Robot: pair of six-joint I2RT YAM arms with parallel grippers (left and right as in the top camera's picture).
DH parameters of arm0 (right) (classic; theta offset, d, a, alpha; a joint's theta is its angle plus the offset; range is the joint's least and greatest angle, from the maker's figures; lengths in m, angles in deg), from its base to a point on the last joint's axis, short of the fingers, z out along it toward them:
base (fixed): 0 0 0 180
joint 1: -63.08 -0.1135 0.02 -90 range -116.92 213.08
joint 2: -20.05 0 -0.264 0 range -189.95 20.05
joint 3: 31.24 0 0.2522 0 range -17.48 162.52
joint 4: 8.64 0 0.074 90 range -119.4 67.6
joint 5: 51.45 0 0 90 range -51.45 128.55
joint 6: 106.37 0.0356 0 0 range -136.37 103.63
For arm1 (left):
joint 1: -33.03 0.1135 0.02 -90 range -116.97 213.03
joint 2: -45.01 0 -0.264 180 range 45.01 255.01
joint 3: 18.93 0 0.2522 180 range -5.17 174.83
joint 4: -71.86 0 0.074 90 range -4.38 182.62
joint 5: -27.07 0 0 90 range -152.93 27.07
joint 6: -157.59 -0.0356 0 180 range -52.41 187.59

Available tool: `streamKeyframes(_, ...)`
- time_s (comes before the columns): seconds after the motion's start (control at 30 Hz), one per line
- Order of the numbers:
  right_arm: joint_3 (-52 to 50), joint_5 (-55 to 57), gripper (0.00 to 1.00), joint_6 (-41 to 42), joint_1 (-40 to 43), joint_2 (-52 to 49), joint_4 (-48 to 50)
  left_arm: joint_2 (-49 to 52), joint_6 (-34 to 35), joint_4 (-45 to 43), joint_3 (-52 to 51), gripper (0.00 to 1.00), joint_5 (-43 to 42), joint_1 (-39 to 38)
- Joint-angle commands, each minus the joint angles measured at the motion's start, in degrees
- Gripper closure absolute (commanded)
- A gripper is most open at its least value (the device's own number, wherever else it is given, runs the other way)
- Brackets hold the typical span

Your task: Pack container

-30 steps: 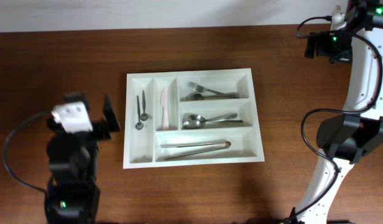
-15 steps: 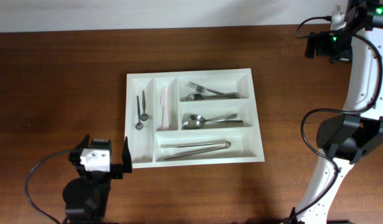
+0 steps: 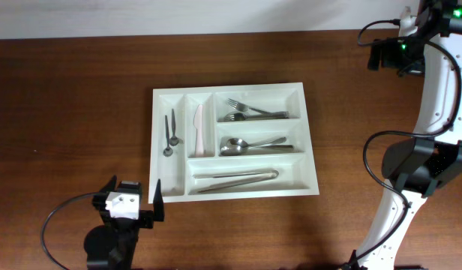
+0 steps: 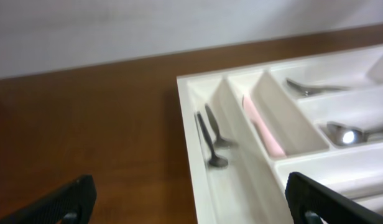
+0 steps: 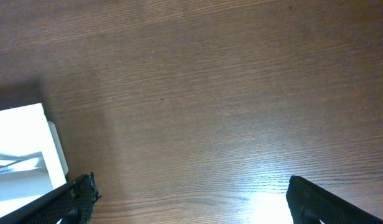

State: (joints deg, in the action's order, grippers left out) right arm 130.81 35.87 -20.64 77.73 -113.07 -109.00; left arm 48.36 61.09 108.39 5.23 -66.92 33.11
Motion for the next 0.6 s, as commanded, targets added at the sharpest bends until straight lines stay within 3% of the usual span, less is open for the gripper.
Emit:
streamKeyframes(0.0,0.8,-0.3,0.01,0.7,0.1,1.0,0.0,-2.5,-1.1,2.2,-0.8,0.01,-0.8,0.1)
streamKeyframes(0.57,0.8,-0.3,0.01,0.7,0.1,1.0,0.0,-3.1,-1.1,14.6,-1.0,0.01,0.4,0.1)
